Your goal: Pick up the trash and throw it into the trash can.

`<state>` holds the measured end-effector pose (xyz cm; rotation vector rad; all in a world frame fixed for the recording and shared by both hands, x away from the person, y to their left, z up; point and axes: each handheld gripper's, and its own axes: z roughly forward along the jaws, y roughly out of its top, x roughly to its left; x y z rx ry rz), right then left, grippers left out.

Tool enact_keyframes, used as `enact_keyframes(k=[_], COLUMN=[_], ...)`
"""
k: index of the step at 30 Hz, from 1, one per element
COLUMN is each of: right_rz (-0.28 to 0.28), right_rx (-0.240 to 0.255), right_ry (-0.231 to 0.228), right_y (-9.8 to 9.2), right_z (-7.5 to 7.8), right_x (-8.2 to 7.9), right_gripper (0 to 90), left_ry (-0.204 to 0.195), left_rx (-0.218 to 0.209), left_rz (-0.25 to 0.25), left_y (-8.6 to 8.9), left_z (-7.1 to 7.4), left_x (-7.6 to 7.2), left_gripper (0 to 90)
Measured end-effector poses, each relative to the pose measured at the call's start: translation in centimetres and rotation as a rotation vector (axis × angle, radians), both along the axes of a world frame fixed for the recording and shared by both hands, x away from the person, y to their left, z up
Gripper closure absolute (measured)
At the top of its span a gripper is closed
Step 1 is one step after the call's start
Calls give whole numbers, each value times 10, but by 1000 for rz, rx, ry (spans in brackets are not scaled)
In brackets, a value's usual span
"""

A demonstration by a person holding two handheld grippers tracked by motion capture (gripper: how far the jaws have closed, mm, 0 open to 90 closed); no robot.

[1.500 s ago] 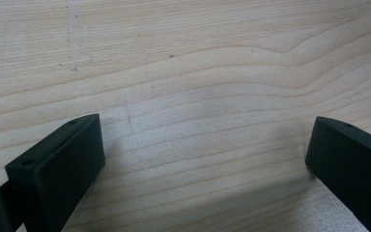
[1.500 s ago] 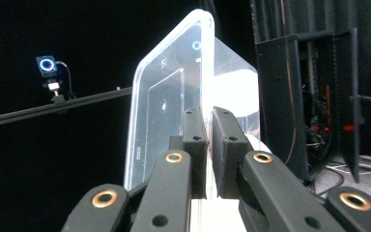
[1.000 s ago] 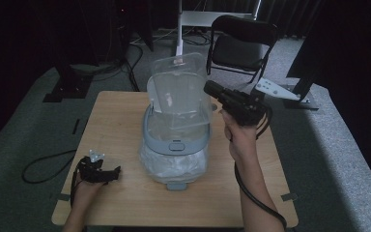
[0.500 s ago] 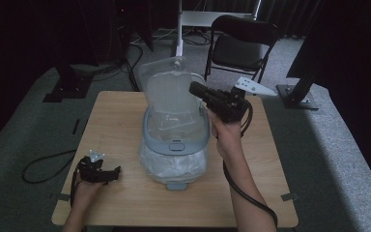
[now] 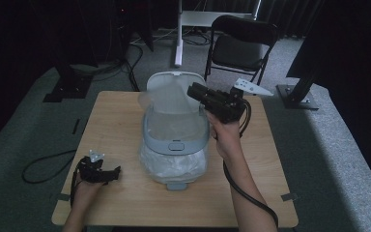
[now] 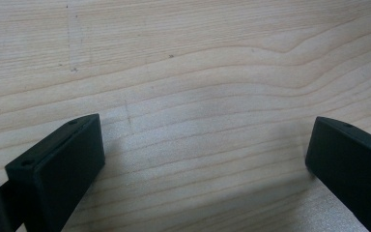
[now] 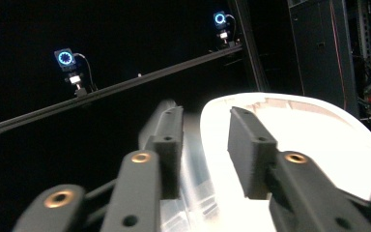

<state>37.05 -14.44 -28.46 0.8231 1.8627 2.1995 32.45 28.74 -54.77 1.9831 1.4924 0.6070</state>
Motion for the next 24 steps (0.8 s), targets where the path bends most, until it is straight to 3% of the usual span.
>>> enact_keyframes(k=[6,8,9,12,17,24], right_rz=[-6,-6,-18,-45,-57,-92], right_rx=[-23,-28,-56,-109,-132,-106], right_ry=[31,32,34,38,54,105], right_y=[-5,-6,-7,-9,-17,-34], right_z=[-4,-5,-7,-9,-15,-25], right_x=[2,2,2,1,4,11], right_gripper=[501,501,394,306,173,149], left_ry=[0,0,-1,0,0,0], left_rx=[1,1,1,1,0,0], left_rz=[-3,-3,-3,-3,-3,-3], left_y=[0,0,0,0,0,0], left_z=[0,0,0,0,0,0], left_x=[0,0,0,0,0,0], left_gripper=[12,12,12,12,12,12])
